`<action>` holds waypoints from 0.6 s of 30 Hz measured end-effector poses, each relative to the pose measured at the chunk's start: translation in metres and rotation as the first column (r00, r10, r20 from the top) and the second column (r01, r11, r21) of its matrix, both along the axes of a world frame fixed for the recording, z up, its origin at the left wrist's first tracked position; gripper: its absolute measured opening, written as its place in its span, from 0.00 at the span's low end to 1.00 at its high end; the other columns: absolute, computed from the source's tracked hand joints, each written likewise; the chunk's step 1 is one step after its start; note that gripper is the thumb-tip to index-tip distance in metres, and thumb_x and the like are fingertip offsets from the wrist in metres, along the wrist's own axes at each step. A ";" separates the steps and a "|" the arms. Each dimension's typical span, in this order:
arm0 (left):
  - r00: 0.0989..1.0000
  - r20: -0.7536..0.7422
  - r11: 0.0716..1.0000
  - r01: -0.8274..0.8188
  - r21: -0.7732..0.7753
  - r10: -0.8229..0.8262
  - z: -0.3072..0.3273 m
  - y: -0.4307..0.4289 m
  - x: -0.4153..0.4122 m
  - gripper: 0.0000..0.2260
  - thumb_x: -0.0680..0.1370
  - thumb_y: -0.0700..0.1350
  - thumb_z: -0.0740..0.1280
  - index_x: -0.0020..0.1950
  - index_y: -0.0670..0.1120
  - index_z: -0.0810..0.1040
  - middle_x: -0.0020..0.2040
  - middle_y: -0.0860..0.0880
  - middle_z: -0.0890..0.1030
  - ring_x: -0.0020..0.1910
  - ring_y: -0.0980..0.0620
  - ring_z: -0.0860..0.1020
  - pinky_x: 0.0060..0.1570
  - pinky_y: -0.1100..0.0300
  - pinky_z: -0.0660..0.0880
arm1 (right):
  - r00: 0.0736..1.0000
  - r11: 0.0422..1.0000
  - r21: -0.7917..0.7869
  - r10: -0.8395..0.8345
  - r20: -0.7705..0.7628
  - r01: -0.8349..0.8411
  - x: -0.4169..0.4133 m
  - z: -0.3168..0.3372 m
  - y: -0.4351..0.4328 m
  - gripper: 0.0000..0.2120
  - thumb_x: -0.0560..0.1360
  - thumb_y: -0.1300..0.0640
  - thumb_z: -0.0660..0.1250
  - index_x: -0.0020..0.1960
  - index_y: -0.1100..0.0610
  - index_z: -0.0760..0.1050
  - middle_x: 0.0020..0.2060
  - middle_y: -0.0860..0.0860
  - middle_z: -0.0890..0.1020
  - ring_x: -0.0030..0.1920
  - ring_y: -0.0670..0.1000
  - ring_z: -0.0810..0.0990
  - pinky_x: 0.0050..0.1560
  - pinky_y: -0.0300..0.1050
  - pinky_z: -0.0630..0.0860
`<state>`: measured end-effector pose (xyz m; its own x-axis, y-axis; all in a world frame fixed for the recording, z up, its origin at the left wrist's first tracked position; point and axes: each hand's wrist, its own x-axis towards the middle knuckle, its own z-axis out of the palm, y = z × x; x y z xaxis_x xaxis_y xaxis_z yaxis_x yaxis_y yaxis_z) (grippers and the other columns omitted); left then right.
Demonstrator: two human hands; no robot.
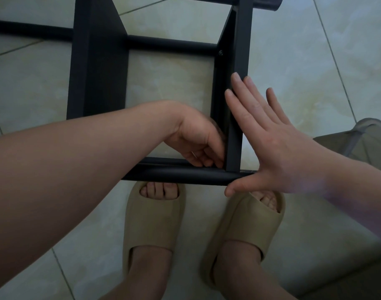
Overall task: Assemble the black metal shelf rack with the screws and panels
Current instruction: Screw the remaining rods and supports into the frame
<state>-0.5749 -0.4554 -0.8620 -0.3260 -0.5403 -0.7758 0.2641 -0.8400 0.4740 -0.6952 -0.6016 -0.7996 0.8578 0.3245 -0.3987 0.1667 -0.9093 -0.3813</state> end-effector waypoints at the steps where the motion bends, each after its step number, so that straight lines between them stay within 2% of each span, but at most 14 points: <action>1: 1.000 0.006 1.000 0.000 0.002 0.000 0.000 -0.001 0.000 0.09 0.78 0.36 0.67 0.41 0.46 0.82 0.38 0.50 0.82 0.37 0.54 0.76 0.47 0.59 0.73 | 1.000 1.000 0.000 -0.001 -0.003 0.001 0.000 0.000 0.000 0.67 0.64 0.22 0.65 0.82 0.61 0.38 0.81 0.55 0.35 0.81 0.54 0.32 0.80 0.62 0.37; 6: 1.000 0.022 1.000 0.001 0.003 -0.001 0.002 -0.002 0.001 0.06 0.78 0.35 0.67 0.45 0.44 0.81 0.38 0.50 0.82 0.37 0.55 0.77 0.48 0.60 0.74 | 1.000 1.000 0.001 -0.002 -0.010 0.002 0.000 0.001 0.000 0.67 0.64 0.22 0.65 0.82 0.61 0.38 0.81 0.56 0.35 0.81 0.54 0.32 0.80 0.63 0.38; 12: 1.000 -0.008 1.000 -0.008 -0.003 0.008 0.001 -0.001 0.001 0.07 0.77 0.35 0.66 0.45 0.44 0.81 0.39 0.50 0.82 0.40 0.54 0.77 0.50 0.58 0.73 | 1.000 1.000 0.003 0.001 -0.003 -0.001 0.000 0.000 0.000 0.67 0.64 0.21 0.65 0.82 0.61 0.38 0.81 0.56 0.35 0.81 0.54 0.32 0.80 0.63 0.38; 16: 1.000 -0.011 1.000 -0.005 0.003 0.005 0.000 0.003 0.002 0.07 0.77 0.38 0.66 0.45 0.47 0.83 0.41 0.51 0.82 0.45 0.52 0.77 0.55 0.55 0.72 | 1.000 1.000 0.005 0.005 0.000 -0.005 0.000 -0.001 0.000 0.67 0.64 0.20 0.63 0.82 0.61 0.38 0.81 0.56 0.35 0.81 0.55 0.33 0.80 0.63 0.38; 18: 1.000 -0.012 1.000 0.004 0.015 -0.004 -0.001 0.005 0.000 0.06 0.77 0.41 0.66 0.45 0.48 0.83 0.41 0.51 0.82 0.44 0.51 0.76 0.53 0.55 0.71 | 1.000 1.000 0.005 0.005 0.002 -0.005 0.000 -0.001 0.000 0.66 0.64 0.20 0.62 0.82 0.61 0.38 0.81 0.56 0.35 0.81 0.55 0.33 0.80 0.63 0.38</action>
<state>-0.5746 -0.4502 -0.8626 -0.3372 -0.5275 -0.7797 0.2662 -0.8479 0.4585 -0.6953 -0.6019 -0.8005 0.8567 0.3310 -0.3956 0.1722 -0.9065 -0.3854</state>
